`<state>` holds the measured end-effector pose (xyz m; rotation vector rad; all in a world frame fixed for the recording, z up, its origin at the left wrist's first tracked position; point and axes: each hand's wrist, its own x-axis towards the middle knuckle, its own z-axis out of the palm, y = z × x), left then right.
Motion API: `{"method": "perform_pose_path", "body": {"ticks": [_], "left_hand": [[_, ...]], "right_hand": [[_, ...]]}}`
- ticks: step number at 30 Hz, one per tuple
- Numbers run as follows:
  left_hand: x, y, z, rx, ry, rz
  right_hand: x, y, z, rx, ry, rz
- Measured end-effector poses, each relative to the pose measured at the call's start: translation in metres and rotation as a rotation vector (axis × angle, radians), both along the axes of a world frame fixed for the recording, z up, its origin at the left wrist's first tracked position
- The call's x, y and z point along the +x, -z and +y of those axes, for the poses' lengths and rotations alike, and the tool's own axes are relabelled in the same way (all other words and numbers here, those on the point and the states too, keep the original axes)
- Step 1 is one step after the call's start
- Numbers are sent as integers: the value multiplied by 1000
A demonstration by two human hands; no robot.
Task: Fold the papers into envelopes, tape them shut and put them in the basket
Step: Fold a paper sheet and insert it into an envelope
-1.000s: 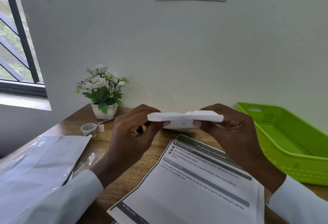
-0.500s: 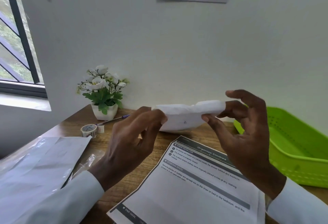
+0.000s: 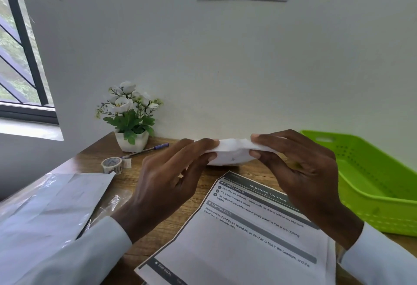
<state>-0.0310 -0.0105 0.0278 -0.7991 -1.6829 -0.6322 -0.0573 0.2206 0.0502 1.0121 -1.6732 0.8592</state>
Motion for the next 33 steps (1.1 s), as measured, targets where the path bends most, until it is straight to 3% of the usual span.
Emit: {"method": "perform_pose_path", "body": {"ticks": [4,9,13,21,28,33], "left_hand": [[0,-1,1,25,5,-10],[1,-4,0,78,43,-48],[0,-4,-2,48,56,-55],[3,-5,3,33,42,-65],[4,-5,4,59,-13,-112],[4,-5,7,68,-29,-153]], "right_hand": [[5,-3,-1,-64,-16,-68],[12,-12,-3,-203,-260,-320],[12,-17,-3,-203,-310,-342],[4,-12,1,35,-91,-206],[-3,-6,5,93,76,-179],[5,-5,-7,188,205,-7]]}}
